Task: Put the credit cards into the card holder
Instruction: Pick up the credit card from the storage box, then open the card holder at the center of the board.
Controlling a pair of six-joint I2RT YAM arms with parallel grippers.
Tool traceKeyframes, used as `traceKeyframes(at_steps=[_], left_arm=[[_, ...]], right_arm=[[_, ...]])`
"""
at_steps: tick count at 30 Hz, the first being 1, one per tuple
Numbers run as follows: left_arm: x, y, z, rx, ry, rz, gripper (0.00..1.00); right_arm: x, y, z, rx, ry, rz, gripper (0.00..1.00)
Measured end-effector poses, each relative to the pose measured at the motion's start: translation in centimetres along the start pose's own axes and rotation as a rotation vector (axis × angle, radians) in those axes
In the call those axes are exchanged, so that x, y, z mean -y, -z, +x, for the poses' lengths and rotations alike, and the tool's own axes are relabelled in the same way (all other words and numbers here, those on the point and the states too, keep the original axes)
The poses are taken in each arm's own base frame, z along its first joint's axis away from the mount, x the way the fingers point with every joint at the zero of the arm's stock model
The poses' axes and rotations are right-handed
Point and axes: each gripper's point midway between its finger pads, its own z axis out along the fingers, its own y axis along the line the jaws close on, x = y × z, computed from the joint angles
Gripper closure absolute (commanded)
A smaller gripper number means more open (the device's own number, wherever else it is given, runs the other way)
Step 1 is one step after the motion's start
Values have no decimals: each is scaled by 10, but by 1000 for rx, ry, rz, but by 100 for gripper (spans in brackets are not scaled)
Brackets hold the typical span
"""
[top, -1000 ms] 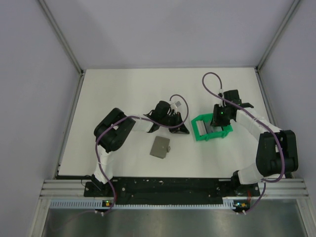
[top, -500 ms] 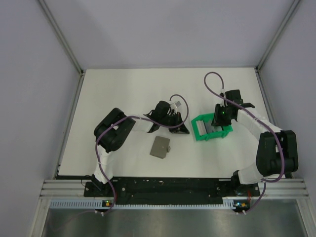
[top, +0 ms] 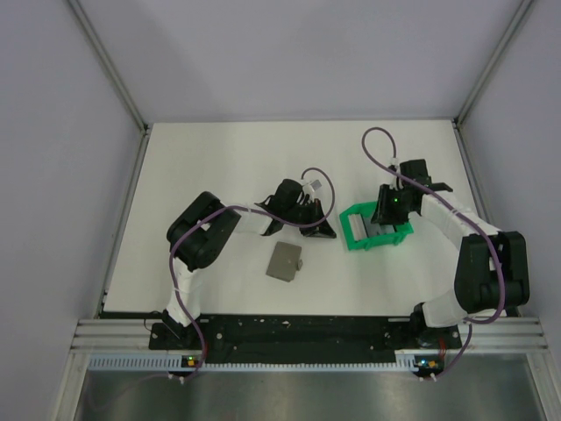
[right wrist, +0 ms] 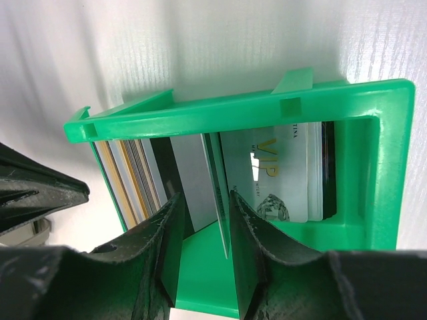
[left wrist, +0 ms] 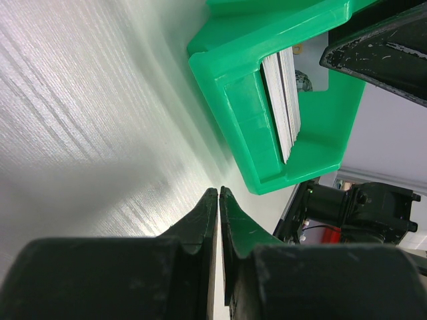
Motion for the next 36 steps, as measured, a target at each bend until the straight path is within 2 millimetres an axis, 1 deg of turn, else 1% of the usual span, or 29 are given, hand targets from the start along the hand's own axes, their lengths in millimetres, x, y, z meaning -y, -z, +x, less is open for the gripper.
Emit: traceKeyframes(at_steps=[4, 8, 9, 12, 14, 17, 22, 24, 28, 31, 34, 35, 36], left_arm=[[0, 0, 0, 0, 0, 0, 92], [0, 0, 0, 1, -1, 2, 92], [1, 0, -1, 3, -3, 3, 92], [1, 0, -1, 4, -4, 5, 92], [1, 0, -1, 4, -4, 5, 92], [1, 0, -1, 4, -4, 5, 92], [1, 0, -1, 4, -4, 5, 92], [1, 0, -1, 4, -4, 4, 92], [4, 2, -3, 10, -12, 7, 90], [11, 7, -6, 31, -35, 6, 85], [22, 15, -13, 58, -68, 9, 73], [26, 17, -15, 69, -83, 10, 68], [30, 20, -18, 83, -98, 11, 61]], right_arm=[[-1, -1, 1, -6, -1, -8, 67], [1, -7, 5, -29, -6, -3, 69], [2, -9, 7, -39, -7, 0, 71], [3, -15, 11, -62, 0, 7, 83], [3, -16, 12, -67, 3, 10, 87], [4, -16, 12, -63, 8, 16, 100], [4, -13, 6, -48, 16, 27, 100], [3, -8, 3, -36, 21, 26, 100], [-4, 9, -8, 2, 32, 18, 100], [-9, 23, -19, 46, 45, 12, 100], [-13, 34, -27, 76, 51, 10, 100], [-14, 37, -29, 84, 52, 13, 100], [-16, 41, -30, 89, 55, 19, 100]])
